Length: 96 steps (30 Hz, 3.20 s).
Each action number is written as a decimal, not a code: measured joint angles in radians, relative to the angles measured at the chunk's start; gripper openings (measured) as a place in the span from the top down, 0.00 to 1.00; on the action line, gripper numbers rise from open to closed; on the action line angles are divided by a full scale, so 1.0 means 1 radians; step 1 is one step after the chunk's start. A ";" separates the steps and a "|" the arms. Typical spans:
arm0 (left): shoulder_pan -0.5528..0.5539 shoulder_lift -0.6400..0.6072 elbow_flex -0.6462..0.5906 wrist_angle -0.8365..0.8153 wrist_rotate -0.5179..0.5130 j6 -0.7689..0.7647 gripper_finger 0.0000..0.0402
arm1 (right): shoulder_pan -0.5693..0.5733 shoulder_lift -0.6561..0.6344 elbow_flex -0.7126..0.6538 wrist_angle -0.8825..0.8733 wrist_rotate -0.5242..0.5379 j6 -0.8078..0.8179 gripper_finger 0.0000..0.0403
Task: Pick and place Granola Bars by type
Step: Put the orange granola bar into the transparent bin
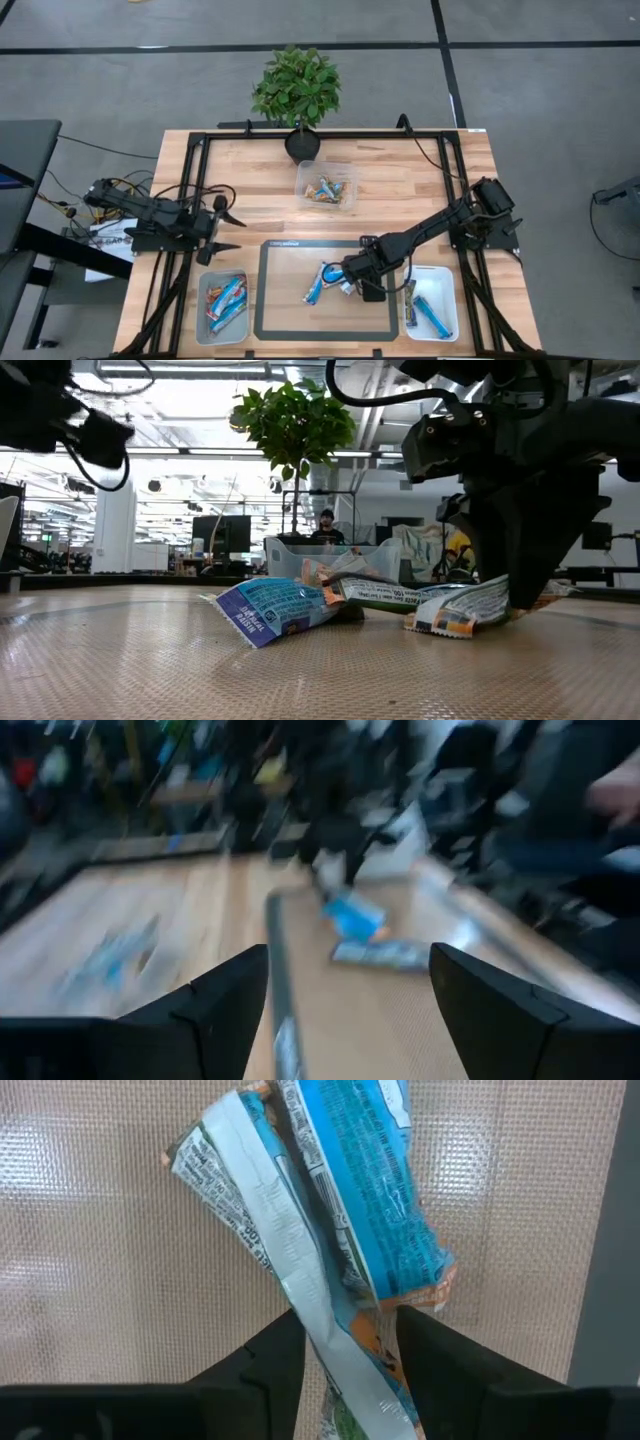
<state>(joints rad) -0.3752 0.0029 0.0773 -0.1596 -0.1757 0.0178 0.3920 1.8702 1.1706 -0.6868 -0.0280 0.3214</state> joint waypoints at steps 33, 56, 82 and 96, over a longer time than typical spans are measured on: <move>0.005 0.002 -0.070 0.204 0.101 0.067 0.33 | 0.000 0.000 0.000 0.026 0.001 -0.007 0.68; 0.004 0.002 -0.070 0.204 0.102 0.072 0.33 | -0.023 -0.004 0.000 0.043 0.026 -0.035 0.99; 0.004 0.002 -0.071 0.204 0.102 0.064 0.33 | -0.295 -0.181 0.122 0.186 0.199 -0.297 0.97; 0.004 0.002 -0.071 0.204 0.101 0.079 0.33 | -0.613 -0.180 0.159 0.215 0.220 -0.401 0.96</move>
<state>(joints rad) -0.3710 0.0051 0.0067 0.0444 -0.0742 0.0970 -0.2211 1.6903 1.3296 -0.4717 0.1921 -0.0798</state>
